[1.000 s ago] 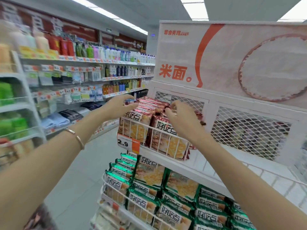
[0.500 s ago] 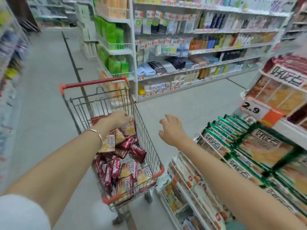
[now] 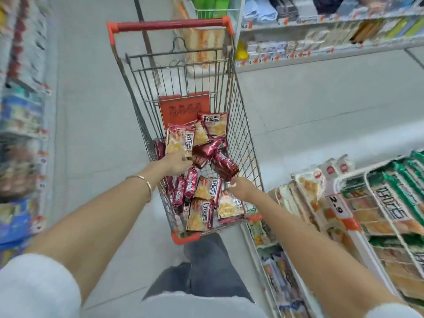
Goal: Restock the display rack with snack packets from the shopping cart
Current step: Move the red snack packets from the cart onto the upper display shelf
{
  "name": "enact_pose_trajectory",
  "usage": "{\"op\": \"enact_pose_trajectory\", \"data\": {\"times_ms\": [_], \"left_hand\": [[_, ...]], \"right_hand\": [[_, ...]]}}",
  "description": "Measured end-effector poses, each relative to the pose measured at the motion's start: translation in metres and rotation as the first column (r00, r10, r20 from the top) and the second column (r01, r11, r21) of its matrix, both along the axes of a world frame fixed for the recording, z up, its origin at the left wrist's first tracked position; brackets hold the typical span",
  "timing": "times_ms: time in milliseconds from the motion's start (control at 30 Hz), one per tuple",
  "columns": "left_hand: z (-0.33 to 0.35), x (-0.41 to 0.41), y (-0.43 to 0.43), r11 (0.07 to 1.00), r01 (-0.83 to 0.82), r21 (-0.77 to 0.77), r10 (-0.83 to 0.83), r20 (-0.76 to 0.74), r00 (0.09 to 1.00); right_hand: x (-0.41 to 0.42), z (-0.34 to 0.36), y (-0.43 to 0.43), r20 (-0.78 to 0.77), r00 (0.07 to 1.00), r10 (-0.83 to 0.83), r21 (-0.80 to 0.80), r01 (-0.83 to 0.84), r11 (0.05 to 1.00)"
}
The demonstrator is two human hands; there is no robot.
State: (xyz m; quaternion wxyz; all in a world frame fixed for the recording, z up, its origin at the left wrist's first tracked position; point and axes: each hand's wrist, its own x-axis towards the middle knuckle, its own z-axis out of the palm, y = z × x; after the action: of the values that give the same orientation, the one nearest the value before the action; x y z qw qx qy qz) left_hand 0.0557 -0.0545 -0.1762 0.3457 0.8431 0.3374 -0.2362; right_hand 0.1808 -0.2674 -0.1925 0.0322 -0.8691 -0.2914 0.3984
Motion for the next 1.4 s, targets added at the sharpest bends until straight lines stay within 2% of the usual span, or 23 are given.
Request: {"op": "enact_pose_trajectory", "data": {"times_ms": [133, 300, 400, 500, 600, 667, 767, 867, 933, 1033, 1100, 1167, 1200, 1233, 1300, 1333, 1400], "left_hand": [[-0.035, 0.018, 0.012, 0.996, -0.058, -0.074, 0.055, -0.045, 0.997], [-0.074, 0.035, 0.018, 0.969, -0.180, -0.168, 0.172, -0.061, 0.983], [-0.090, 0.043, 0.021, 0.958, -0.193, -0.210, 0.184, -0.062, 0.981], [-0.098, 0.047, 0.023, 0.948, -0.189, -0.257, 0.177, -0.066, 0.982], [-0.107, 0.046, 0.024, 0.911, -0.243, -0.333, 0.220, -0.107, 0.970], [-0.111, 0.044, 0.024, 0.891, -0.254, -0.377, 0.226, -0.118, 0.967], [-0.114, 0.045, 0.023, 0.884, -0.249, -0.397, 0.219, -0.119, 0.968], [-0.113, 0.052, 0.023, 0.909, -0.182, -0.375, 0.136, -0.145, 0.980], [-0.107, 0.058, 0.021, 0.900, -0.105, -0.423, 0.038, -0.163, 0.986], [-0.099, 0.068, 0.015, 0.851, -0.029, -0.525, -0.097, -0.211, 0.973], [-0.100, 0.070, 0.018, 0.810, -0.061, -0.583, -0.111, -0.255, 0.961], [-0.106, 0.066, 0.023, 0.812, -0.135, -0.568, -0.016, -0.252, 0.968], [-0.111, 0.064, 0.027, 0.823, -0.195, -0.533, 0.072, -0.243, 0.967], [-0.114, 0.061, 0.031, 0.836, -0.262, -0.482, 0.176, -0.218, 0.960], [-0.121, 0.054, 0.040, 0.848, -0.381, -0.368, 0.361, -0.126, 0.924], [-0.124, 0.050, 0.044, 0.845, -0.431, -0.316, 0.427, -0.085, 0.900], [-0.127, 0.043, 0.051, 0.819, -0.521, -0.243, 0.527, -0.043, 0.849]], "right_hand": [[0.011, -0.056, 0.007, -0.155, 0.988, -0.028, -0.075, 0.016, 0.997], [0.002, -0.116, 0.014, -0.301, 0.918, -0.259, -0.209, 0.202, 0.957], [-0.015, -0.149, 0.011, -0.302, 0.865, -0.401, -0.271, 0.325, 0.906], [-0.034, -0.178, 0.015, -0.295, 0.854, -0.428, -0.346, 0.322, 0.881], [-0.051, -0.195, 0.023, -0.328, 0.846, -0.421, -0.337, 0.312, 0.889], [-0.058, -0.198, 0.022, -0.288, 0.859, -0.424, -0.302, 0.339, 0.891], [-0.049, -0.188, 0.018, -0.317, 0.821, -0.475, -0.244, 0.413, 0.877], [-0.015, -0.162, 0.016, -0.396, 0.799, -0.453, -0.098, 0.454, 0.886], [0.018, -0.137, 0.017, -0.495, 0.783, -0.377, -0.013, 0.427, 0.904], [0.060, -0.103, 0.026, -0.680, 0.672, -0.292, 0.012, 0.409, 0.912], [0.075, -0.095, 0.035, -0.789, 0.540, -0.293, 0.000, 0.477, 0.879], [0.081, -0.106, 0.042, -0.864, 0.355, -0.357, -0.067, 0.622, 0.780], [0.081, -0.119, 0.044, -0.855, 0.294, -0.428, -0.119, 0.692, 0.712], [0.079, -0.138, 0.045, -0.806, 0.293, -0.515, -0.153, 0.736, 0.659], [0.065, -0.170, 0.043, -0.555, 0.482, -0.678, -0.226, 0.697, 0.681], [0.052, -0.185, 0.038, -0.471, 0.532, -0.704, -0.296, 0.656, 0.694], [0.024, -0.201, 0.036, -0.470, 0.490, -0.734, -0.425, 0.604, 0.675]]}}
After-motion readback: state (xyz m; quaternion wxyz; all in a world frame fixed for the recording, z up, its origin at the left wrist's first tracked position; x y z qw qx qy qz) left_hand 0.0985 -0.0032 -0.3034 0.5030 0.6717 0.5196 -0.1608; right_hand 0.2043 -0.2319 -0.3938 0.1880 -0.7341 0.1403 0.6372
